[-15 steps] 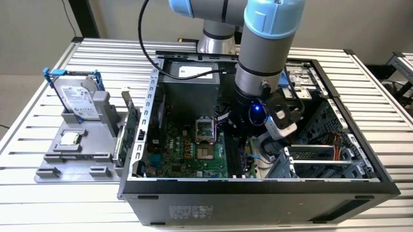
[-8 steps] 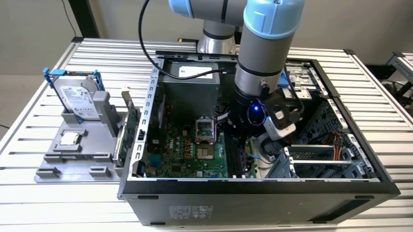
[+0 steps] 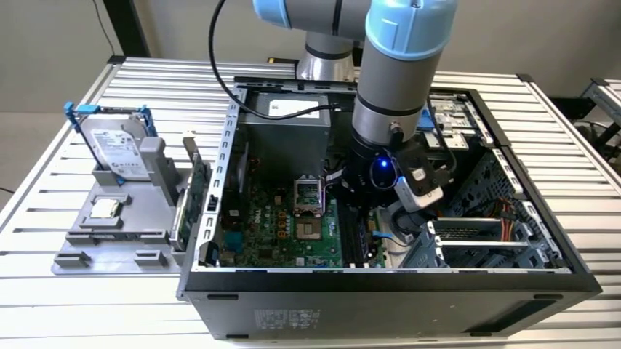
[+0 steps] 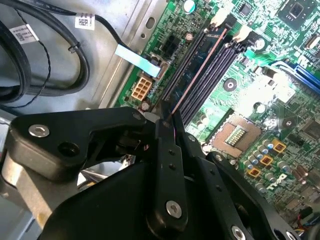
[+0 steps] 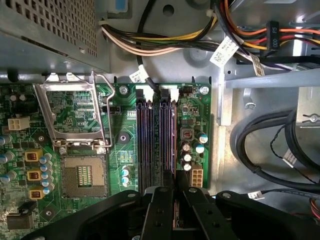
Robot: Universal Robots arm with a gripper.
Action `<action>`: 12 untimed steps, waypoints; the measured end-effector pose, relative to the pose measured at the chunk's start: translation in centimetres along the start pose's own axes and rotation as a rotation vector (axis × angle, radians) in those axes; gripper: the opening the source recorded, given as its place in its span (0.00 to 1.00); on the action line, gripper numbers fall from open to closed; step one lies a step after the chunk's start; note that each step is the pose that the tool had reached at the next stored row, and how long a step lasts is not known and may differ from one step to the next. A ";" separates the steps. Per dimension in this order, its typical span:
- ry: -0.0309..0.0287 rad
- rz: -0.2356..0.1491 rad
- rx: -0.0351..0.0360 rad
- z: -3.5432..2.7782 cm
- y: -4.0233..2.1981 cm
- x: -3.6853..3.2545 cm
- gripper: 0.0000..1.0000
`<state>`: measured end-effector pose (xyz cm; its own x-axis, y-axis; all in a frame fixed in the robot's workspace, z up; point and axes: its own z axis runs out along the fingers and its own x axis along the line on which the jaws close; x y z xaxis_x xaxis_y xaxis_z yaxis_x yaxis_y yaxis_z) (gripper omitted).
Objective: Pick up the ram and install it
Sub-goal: 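Insert the ram into the slot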
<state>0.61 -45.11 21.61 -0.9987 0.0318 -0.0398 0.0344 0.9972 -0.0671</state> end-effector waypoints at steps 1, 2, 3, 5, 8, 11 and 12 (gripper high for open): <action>0.0000 0.000 0.0001 0.00 0.00 0.00 0.00; 0.0000 0.000 0.0000 0.01 0.00 0.00 0.00; 0.0000 0.000 -0.0001 0.01 0.00 0.00 0.00; 0.0000 0.000 -0.0001 0.03 0.00 0.00 0.00; 0.0000 0.000 0.0000 0.06 0.00 -0.01 0.00; 0.0001 0.000 0.0000 0.09 0.01 -0.11 0.00; 0.0001 0.001 0.0000 0.09 0.01 -0.13 0.00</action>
<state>0.75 -45.11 21.53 -0.9987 0.0324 -0.0398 0.0350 0.9971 -0.0670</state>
